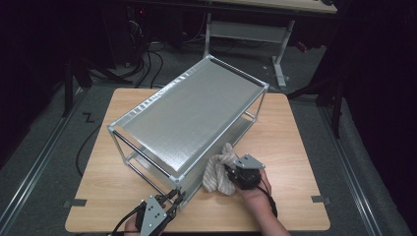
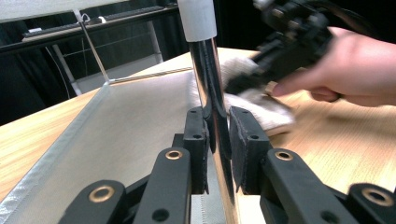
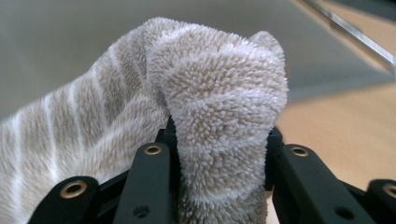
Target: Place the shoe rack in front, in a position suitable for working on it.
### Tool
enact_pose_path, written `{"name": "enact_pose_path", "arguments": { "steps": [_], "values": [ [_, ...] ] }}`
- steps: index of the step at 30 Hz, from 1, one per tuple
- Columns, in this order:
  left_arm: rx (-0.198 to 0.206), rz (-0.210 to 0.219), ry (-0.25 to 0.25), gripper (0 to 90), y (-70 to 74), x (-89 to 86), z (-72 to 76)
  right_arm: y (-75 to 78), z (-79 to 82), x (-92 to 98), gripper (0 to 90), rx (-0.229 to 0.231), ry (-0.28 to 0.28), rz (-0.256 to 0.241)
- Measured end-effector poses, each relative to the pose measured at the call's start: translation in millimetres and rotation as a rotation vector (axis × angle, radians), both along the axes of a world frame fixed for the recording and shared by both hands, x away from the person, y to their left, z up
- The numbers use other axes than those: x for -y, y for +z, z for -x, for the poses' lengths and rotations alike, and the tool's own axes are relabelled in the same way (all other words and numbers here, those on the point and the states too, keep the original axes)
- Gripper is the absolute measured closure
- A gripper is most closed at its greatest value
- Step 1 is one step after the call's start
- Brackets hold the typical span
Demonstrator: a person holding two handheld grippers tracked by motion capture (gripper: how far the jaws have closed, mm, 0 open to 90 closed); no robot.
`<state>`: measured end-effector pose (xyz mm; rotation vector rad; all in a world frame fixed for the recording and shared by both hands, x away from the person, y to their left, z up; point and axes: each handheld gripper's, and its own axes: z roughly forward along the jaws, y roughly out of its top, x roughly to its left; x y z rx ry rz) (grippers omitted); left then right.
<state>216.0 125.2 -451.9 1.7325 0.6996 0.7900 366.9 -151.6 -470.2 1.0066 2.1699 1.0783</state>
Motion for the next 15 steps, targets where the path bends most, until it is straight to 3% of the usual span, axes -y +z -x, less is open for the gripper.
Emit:
{"name": "enact_pose_path", "arguments": {
  "steps": [3,5,8,11,15],
  "values": [
    [-0.001,0.005,0.001,77.3,-0.3,0.1,1.6,4.2,-15.9,-18.1,66.6,0.023,0.016,-0.009],
    [0.000,0.007,0.000,77.3,-0.6,-0.6,2.8,-1.1,-29.5,-30.9,66.6,-0.016,0.018,-0.017],
    [0.002,0.004,-0.006,77.4,-0.6,-2.5,4.1,-21.2,-40.6,-46.4,67.1,-0.086,0.037,0.028],
    [0.006,-0.001,-0.002,77.2,-0.8,-3.1,5.7,-25.4,-38.0,-49.3,68.2,-0.077,0.028,0.033],
    [0.007,-0.003,-0.006,77.1,-0.4,-4.1,6.8,-24.8,-32.3,-50.3,68.8,-0.085,0.035,0.077]
  ]
}}
